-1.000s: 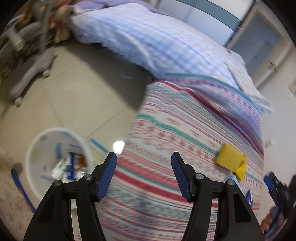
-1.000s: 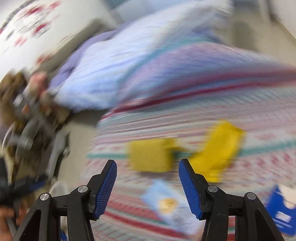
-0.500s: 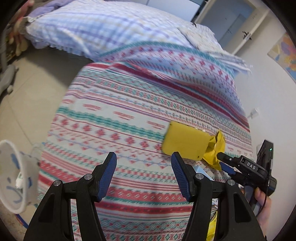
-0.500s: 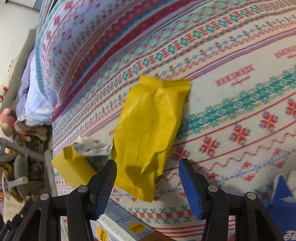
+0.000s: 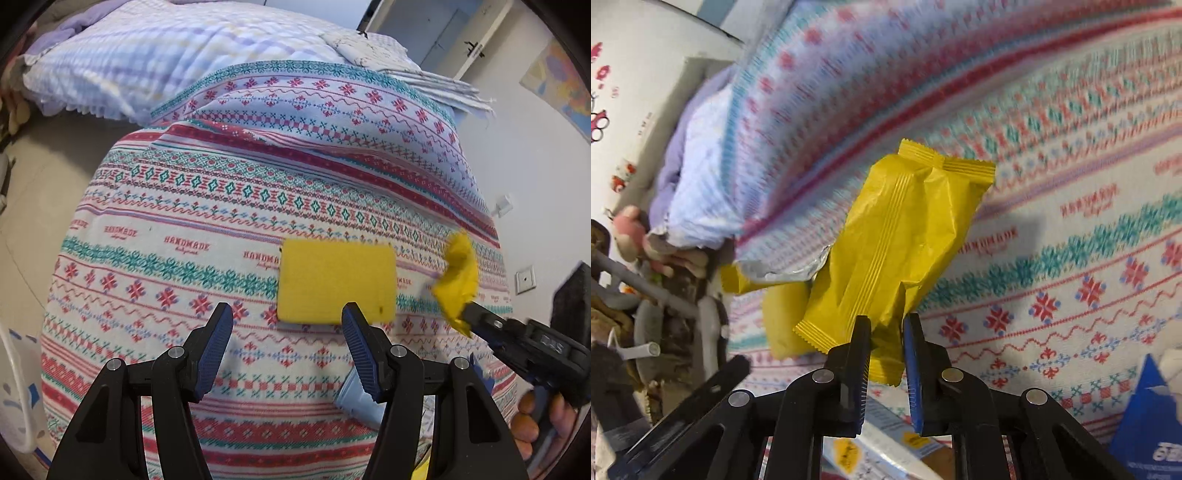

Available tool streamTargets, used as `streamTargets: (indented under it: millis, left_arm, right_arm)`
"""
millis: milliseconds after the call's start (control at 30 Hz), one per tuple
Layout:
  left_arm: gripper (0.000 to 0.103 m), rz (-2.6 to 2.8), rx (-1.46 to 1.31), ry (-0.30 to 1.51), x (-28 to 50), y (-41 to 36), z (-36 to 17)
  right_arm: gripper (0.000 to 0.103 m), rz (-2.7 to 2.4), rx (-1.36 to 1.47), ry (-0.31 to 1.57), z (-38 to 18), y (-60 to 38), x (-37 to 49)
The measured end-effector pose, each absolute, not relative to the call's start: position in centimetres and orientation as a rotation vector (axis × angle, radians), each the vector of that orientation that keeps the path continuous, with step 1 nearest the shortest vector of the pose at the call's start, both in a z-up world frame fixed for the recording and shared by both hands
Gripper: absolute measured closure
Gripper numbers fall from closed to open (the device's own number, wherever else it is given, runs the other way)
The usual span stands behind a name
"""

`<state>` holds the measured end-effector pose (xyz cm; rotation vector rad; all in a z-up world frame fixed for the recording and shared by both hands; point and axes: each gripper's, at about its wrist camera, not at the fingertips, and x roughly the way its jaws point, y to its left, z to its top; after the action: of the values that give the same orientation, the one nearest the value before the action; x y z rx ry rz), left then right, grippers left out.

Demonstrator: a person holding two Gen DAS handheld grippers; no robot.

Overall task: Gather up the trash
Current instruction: 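Grasp yellow sponge with left tool while right tool holds yellow wrapper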

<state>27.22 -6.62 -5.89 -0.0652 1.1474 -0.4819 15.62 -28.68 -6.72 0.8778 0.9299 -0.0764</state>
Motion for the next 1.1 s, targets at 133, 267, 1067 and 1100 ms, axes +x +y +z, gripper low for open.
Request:
streamTargets:
  millis: [133,267,1067,1100]
  left_arm:
    - [0.036,-0.520,-0.065,1.167,27.3,-7.5,-6.5]
    - [0.034,-0.538,-0.060,1.180,27.8,-8.6,-7.5]
    - [0.093,-0.569,-0.369,1.074,28.0,-5.5,-3.9]
    - [0.093,-0.564,-0.370,1.070,27.9,-4.9,-3.4]
  right_arm:
    - [0.088,-0.081,0.900,0.879,-5.4,-30.0,14.1]
    - [0.088,-0.075,0.865,0.844,-4.1,-30.3,13.3]
    - [0.088,-0.054,0.790,0.800,-2.3,-29.0,11.5]
    - [0.088,-0.056,0.788,0.800,-2.4,-29.0,11.4]
